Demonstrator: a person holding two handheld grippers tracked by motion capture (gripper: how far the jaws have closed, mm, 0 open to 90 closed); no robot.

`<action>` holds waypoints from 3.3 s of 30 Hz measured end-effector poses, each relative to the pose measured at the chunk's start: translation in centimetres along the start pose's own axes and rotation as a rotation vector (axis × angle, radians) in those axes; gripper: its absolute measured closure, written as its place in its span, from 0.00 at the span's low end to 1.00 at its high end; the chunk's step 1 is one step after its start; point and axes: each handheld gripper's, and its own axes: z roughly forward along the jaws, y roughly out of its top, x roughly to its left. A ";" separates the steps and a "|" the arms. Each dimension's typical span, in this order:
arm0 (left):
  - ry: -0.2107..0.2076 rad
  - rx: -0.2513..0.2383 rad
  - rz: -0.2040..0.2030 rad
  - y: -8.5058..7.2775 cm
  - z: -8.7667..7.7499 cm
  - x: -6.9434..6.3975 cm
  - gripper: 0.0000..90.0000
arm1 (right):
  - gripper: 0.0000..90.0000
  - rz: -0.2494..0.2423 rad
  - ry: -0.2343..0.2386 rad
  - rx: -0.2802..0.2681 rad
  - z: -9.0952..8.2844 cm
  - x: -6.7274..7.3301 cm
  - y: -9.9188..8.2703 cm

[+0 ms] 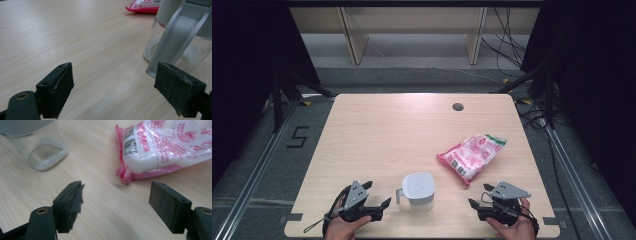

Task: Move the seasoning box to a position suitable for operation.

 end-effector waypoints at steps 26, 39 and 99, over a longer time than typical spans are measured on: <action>-0.084 -0.073 -0.001 1.3 0.1 -0.9 0.21 | 0.30 -0.026 -0.003 0.022 0.2 0.0 -0.1; -0.184 -0.060 0.060 1.9 -0.5 -1.4 0.28 | 0.30 -0.002 0.008 0.025 0.3 0.2 -0.1; -0.201 -0.148 0.101 3.5 3.5 -4.4 0.76 | 0.31 -0.043 0.009 0.040 0.5 0.0 -0.1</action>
